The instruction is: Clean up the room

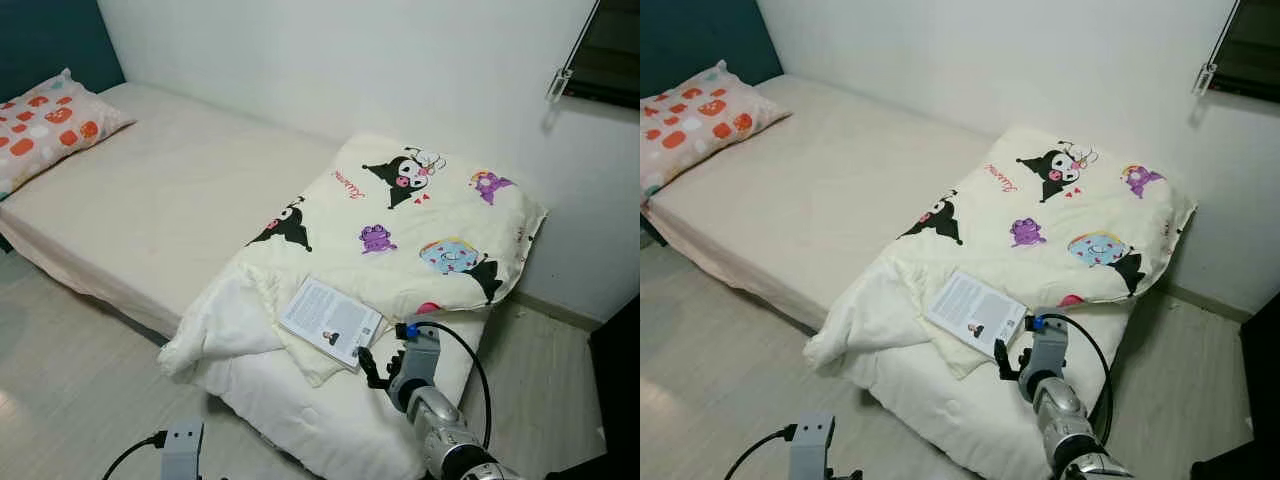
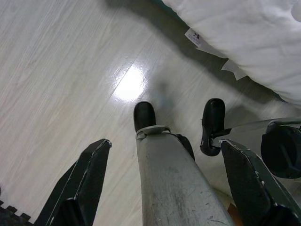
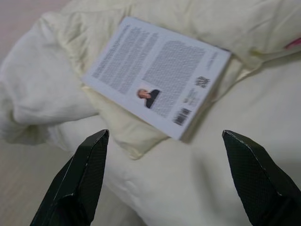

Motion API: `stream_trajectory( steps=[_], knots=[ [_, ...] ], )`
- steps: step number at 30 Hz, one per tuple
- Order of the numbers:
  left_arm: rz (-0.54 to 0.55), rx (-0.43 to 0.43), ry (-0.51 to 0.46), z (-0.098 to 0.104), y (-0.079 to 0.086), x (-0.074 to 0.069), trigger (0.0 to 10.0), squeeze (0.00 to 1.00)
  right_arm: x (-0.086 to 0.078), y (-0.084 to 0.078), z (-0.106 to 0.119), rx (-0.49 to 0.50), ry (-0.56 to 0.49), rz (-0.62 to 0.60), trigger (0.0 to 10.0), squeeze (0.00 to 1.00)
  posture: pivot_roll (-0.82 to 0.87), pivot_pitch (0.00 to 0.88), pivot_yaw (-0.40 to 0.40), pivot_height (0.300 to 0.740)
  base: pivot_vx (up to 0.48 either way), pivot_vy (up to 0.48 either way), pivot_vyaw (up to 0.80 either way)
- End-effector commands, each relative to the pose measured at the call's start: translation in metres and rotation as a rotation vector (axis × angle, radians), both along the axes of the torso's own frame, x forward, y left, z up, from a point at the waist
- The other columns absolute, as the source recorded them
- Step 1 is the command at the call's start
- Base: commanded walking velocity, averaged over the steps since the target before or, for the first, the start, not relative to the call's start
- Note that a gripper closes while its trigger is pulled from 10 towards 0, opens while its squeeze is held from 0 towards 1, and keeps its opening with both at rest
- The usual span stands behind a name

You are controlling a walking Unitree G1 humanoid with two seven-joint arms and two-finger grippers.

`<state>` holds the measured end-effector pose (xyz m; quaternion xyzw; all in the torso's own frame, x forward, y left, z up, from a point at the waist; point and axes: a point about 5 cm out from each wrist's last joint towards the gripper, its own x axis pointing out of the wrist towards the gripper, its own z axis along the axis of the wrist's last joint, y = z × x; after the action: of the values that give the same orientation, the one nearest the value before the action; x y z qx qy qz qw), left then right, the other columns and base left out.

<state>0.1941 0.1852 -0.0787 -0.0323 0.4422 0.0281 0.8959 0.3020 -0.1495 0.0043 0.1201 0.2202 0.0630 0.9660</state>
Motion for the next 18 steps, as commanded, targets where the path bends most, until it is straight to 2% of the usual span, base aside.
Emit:
stream_trajectory(
  steps=[1,10,18],
  knots=[
    [0.030,0.000,0.024,-0.003,0.006,-0.007,10.0,0.00,0.000,0.003,-0.001,0.028,0.015,0.008,10.0,0.00,-0.16,0.112,-0.026,0.720,0.000,0.000,0.00],
    [0.026,0.011,0.009,-0.002,0.006,-0.005,10.0,0.00,0.008,0.003,0.008,0.093,-0.021,-0.017,10.0,0.00,-0.15,0.114,-0.027,0.690,0.000,0.000,0.00],
    [0.031,0.024,0.007,-0.001,0.010,-0.005,10.0,0.00,0.009,0.001,0.010,0.108,-0.026,-0.038,10.0,0.00,-0.15,0.120,-0.024,0.665,0.000,0.000,0.00]
  ],
)
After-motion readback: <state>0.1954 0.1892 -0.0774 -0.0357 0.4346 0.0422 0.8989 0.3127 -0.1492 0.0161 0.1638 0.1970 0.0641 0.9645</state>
